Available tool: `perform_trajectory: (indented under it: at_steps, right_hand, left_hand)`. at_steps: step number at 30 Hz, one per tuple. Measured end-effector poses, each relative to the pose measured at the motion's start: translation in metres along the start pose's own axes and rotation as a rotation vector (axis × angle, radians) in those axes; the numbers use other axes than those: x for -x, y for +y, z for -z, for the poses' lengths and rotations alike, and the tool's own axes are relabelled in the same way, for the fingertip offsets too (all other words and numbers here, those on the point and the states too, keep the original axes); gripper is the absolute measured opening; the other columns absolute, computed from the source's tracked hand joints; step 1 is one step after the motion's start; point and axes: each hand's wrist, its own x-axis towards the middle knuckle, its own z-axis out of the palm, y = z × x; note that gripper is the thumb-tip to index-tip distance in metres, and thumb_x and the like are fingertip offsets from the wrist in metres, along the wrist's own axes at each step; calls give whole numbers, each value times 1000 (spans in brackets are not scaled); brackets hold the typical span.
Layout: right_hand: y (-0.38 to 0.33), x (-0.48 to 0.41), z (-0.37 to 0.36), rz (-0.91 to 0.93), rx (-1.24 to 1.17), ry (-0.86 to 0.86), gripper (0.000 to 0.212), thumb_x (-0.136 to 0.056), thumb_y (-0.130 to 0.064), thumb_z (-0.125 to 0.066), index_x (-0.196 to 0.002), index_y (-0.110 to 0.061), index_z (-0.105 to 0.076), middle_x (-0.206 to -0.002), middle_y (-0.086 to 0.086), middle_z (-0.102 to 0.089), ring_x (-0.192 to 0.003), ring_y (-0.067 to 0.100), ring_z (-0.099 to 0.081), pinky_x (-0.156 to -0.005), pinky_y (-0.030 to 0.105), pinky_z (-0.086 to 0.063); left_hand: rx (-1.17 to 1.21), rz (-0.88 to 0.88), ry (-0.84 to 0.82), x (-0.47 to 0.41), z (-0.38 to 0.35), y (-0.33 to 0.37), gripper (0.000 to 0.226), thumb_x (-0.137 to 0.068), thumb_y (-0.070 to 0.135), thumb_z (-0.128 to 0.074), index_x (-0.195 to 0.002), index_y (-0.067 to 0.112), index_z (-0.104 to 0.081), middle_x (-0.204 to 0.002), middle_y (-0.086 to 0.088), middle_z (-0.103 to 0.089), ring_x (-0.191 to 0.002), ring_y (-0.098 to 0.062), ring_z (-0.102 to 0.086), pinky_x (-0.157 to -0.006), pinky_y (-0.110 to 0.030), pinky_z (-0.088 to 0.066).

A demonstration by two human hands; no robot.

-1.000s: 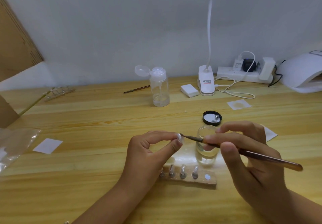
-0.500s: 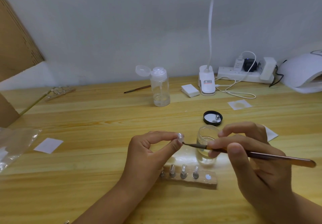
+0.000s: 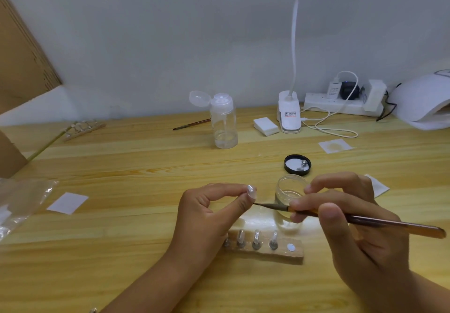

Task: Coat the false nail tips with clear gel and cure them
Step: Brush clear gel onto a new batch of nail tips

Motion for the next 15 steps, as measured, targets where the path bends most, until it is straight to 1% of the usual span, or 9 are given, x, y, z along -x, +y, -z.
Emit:
perform_trajectory:
  at_steps: [3, 8, 11, 15]
  right_hand:
    - [1, -1, 0, -18, 14, 22, 36, -105, -44, -40, -92, -27, -69, -80, -18, -71, -99, 9, -58, -86, 38, -38]
    - [2, -1, -1, -40, 28, 21, 37, -104, -45, -40, -91, -28, -69, -83, -18, -70, -99, 10, -59, -89, 34, -37]
    - [2, -2, -1, -48, 59, 29, 38, -104, -46, -39, -90, -28, -69, -86, -19, -70, -99, 12, -59, -89, 34, -37]
    - [3, -3, 0, -62, 88, 22, 36, -104, -46, -39, -93, -29, -69, -90, -20, -70, -102, 16, -59, -91, 32, -37]
  left_hand:
    - [5, -6, 2, 0, 0, 0, 15, -69, 34, -79, -82, 26, -81, -87, 11, -77, -92, -2, -71, -79, -7, -46]
    - [8, -11, -11, 0, 0, 0, 15, -70, 31, -79, -83, 25, -81, -88, 11, -77, -93, -1, -70, -79, -6, -45]
    - [13, -5, -10, 1, 0, 0, 16, -69, 33, -79, -83, 27, -81, -88, 11, -77, -92, -1, -71, -79, -6, -46]
    - [0, 1, -30, 2, 0, 0, 16, -70, 36, -78, -83, 27, -81, -89, 11, -77, -95, -3, -70, -82, -11, -48]
